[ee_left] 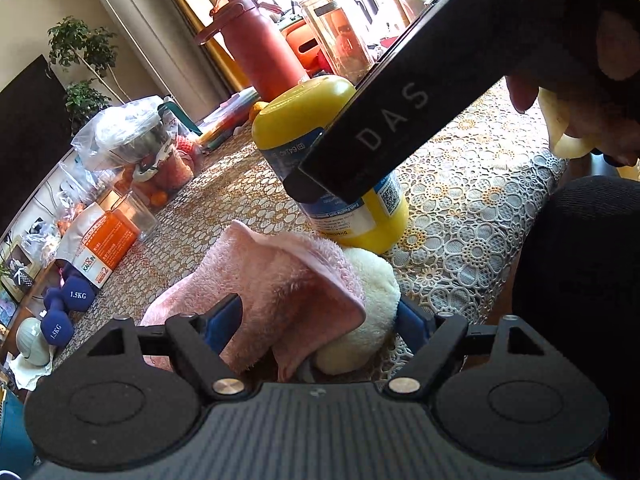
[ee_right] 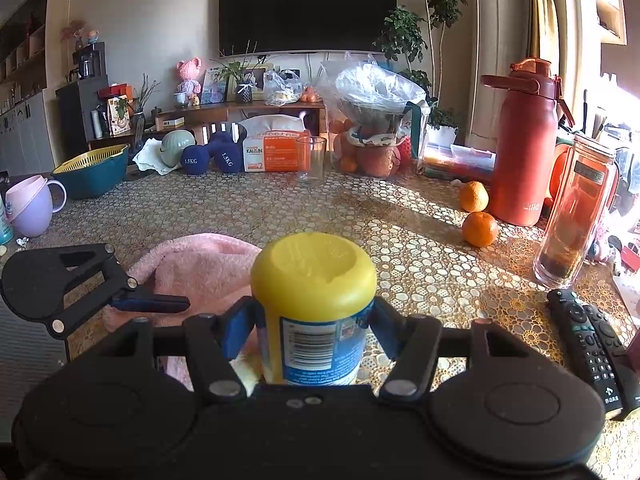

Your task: Organize objects

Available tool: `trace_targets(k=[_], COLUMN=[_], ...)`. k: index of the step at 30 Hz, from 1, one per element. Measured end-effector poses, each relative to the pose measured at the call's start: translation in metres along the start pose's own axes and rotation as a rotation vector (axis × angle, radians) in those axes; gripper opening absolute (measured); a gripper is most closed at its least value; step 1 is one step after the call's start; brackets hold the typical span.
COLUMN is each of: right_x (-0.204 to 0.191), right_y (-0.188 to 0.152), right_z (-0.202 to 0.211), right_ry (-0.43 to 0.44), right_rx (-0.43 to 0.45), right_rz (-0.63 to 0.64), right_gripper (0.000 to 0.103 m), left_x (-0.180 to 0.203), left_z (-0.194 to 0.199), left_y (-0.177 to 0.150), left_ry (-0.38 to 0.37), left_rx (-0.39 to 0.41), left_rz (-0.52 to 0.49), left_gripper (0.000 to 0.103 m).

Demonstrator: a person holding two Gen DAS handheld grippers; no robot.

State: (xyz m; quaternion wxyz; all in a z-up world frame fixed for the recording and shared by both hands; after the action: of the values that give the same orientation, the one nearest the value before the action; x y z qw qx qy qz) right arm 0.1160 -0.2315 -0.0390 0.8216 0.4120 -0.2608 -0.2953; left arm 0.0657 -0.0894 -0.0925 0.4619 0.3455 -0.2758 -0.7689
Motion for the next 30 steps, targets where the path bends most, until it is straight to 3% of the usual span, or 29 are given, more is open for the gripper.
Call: trace_targets(k=[4, 6, 11, 15, 17, 25, 30], right_x=[0.002, 0.003, 0.002, 0.002, 0.002, 0.0, -0.004], right_y=[0.0, 0.001, 0.0, 0.001, 0.001, -0.001, -0.002], right_z=[0.0, 0.0, 0.0, 0.0, 0.0, 0.004, 0.005], right_ry=[0.001, 0.001, -0.005, -0.008, -0.007, -0.013, -0.021], right_rx=[-0.004, -0.005, -0.005, -0.005, -0.004, 0.0, 0.0], right_rz=[-0.012, -0.017, -0.024, -0.028, -0.028, -0.026, -0.004], right_gripper=[0.062, 0.062, 0.062, 0.062, 0.062, 0.061, 0.061], left_x=[-0.004, -0.005, -0.007, -0.023, -0.032, -0.074, -0.091], left_z=[0.0, 0.001, 0.002, 0.008, 0.012, 0.021, 0.031], left_y=[0.001, 0.0, 0.002, 0.005, 0.006, 0.01, 0.02], left_ry=[-0.022, -0.047, -0.051, -0.059, -0.027, 0.005, -0.035], left_rx=[-0.001, -0.01, -0.007, -0.006, 0.0, 0.009, 0.034], left_rz=[0.054, 0.066, 0.092, 0.193, 0.241, 0.417, 0.513], left_gripper=[0.08, 0.064, 0.053, 0.046, 0.041, 0.034, 0.031])
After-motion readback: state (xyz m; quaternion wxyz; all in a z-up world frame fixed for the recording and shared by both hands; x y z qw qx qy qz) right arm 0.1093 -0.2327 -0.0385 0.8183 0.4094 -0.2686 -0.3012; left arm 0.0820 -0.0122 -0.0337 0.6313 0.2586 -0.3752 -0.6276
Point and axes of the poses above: each gripper's, at about its wrist camera, not at the fingertips, and z roughly against the way its jaws point, x to its right, y to its top, the point moved 2 cm from there along -z, roughly the way its jaws point, and after that the axes turned 14 degrees about z, right-handed, at the moved point
